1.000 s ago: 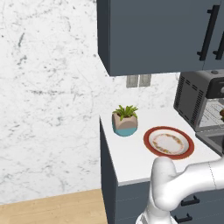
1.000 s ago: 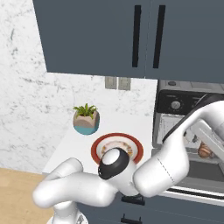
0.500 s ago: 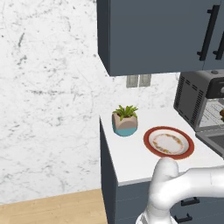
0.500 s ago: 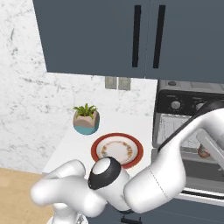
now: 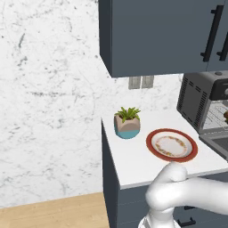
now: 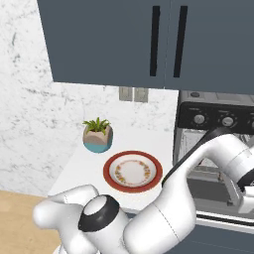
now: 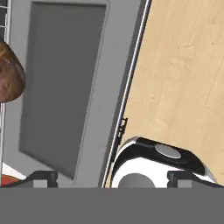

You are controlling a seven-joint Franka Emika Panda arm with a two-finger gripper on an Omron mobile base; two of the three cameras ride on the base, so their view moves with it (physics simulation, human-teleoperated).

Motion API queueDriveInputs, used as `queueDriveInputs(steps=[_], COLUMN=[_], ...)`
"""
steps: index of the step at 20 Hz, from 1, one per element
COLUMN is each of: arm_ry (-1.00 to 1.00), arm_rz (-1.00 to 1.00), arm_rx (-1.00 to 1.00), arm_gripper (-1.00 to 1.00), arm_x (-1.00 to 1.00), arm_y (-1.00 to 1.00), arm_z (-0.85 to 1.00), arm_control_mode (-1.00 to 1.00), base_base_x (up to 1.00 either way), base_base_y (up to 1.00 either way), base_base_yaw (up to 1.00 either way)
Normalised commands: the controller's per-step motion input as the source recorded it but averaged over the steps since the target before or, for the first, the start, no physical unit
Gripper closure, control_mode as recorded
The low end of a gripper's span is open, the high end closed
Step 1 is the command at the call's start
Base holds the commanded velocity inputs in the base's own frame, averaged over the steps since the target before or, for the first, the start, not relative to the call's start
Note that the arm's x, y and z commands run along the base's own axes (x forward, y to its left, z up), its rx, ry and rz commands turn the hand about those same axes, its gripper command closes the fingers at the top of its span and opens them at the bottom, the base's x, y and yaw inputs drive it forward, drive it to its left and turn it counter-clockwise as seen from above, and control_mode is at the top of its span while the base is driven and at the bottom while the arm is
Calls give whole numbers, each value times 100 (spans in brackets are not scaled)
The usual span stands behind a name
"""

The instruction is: Pick up the kebab skewer and baguette bread, and place them inside the toaster oven. Close the toaster oven door and start by setting the timer.

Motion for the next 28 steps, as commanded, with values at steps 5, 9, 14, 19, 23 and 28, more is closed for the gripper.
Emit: queueDriveInputs(steps=[5,9,14,19,23,28], arm_ry=[5,2,2,0,3,8], arm_rz=[-31,-13,0,8,6,3], arm_rx=[-9,-18,-23,-25,-19,-15], arm_gripper=[-100,-100,-100,-100,-100,-100], arm_x=[0,29,17,0,-1,10], arm_y=[-4,11,3,-7,-14,-6], arm_z=[-49,-14,-1,-2,0,0], arm_control_mode=[-100,-100,-100,-100,-100,-100], base_base_x=[0,0,0,0,0,0], base_base_y=[0,0,0,0,0,0], base_base_yaw=[0,0,0,0,0,0])
